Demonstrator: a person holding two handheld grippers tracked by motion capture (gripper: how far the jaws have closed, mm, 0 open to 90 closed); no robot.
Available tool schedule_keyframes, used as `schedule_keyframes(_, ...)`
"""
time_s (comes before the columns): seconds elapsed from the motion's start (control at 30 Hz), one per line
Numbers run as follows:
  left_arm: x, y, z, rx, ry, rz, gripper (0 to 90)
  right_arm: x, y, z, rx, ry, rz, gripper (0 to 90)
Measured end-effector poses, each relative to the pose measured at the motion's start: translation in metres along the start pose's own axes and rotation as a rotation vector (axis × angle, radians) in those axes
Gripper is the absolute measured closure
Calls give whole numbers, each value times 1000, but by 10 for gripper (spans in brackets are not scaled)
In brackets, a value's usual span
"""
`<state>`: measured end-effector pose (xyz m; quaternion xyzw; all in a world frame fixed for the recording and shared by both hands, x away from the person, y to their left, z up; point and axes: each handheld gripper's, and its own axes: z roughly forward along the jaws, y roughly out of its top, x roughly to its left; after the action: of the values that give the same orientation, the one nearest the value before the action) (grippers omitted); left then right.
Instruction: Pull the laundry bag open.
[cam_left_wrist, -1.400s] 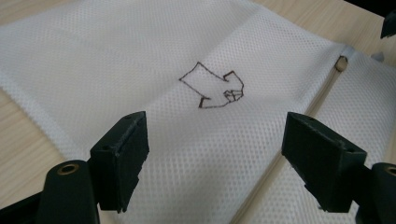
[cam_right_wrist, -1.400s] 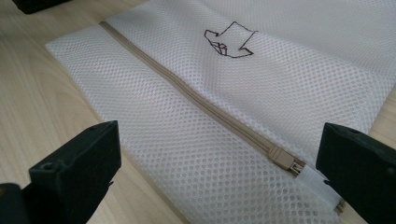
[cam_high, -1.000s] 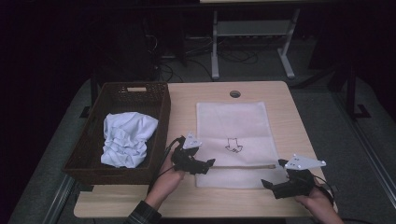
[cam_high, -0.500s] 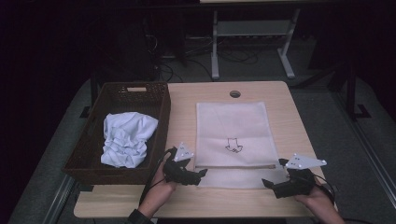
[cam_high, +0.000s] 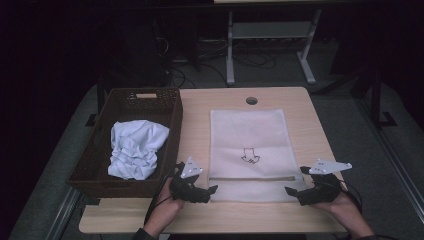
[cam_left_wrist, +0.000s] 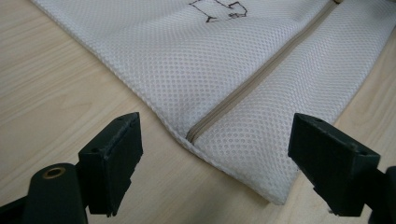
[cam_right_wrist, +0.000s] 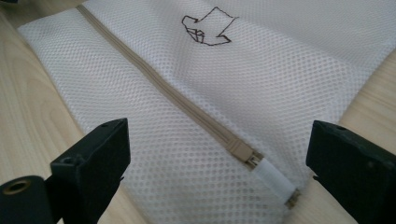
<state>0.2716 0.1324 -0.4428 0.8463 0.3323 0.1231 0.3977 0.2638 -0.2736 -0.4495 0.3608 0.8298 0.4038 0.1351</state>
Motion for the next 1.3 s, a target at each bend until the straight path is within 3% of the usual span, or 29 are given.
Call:
schedule_keyframes(0.17, 0, 0, -1, -5, -4, 6, 174, -17, 0, -2, -8, 28, 37, 61)
schedule_keyframes(0.47, 0, -1, 1, 3, 1, 1, 174, -39, -3, -5, 28, -12, 33, 131)
schedule_keyframes(0.8, 0, -2, 2, 11, 5, 8, 174, -46, -16, -3, 60, 26, 34, 239)
schedule_keyframes(0.93, 0, -2, 2, 6, 1, 2, 174, -44, -17, 0, 88, 46, -2, 284)
schedule_keyframes(1.3, 0, -1, 1, 7, -2, 1, 174, -44, -20, 5, 114, 68, -21, 320)
